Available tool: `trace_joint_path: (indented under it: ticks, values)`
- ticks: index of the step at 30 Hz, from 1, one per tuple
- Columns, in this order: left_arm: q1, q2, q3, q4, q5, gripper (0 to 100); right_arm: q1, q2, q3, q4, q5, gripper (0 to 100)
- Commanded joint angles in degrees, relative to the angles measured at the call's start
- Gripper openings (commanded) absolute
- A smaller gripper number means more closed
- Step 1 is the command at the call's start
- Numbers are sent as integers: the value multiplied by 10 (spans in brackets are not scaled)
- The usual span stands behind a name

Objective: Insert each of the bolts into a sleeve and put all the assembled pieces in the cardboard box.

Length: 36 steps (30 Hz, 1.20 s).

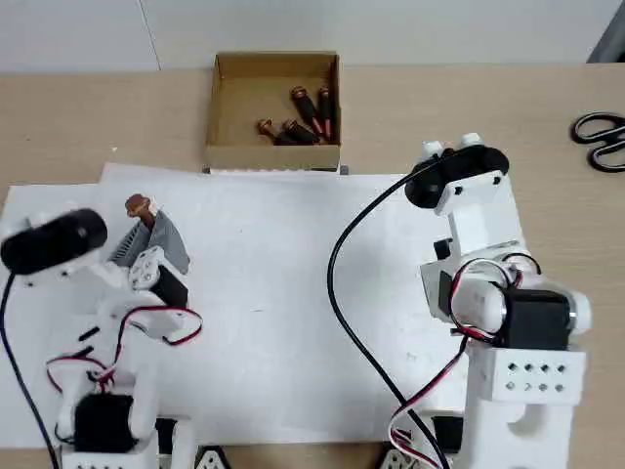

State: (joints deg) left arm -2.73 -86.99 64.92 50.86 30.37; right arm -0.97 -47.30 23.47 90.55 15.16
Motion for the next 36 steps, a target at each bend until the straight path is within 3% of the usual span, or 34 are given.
trace_joint_path:
  ticks: [1, 8, 14, 24, 36]
  values:
    - [5, -61, 35, -24, -4, 6, -5, -13, 17, -39, 6, 4]
    - [6, -128, 85, -24, -39, 6, -6, -124, 113, -105, 2, 2]
    - [6, -144, 120, -25, -40, 6, -9, -282, 285, -235, -38, 2]
    - [7, -145, 146, -44, -14, 6, -143, -567, 560, -345, -75, 2]
    - [66, -144, 182, -198, 40, 6, -262, -567, 689, -552, -78, 3]
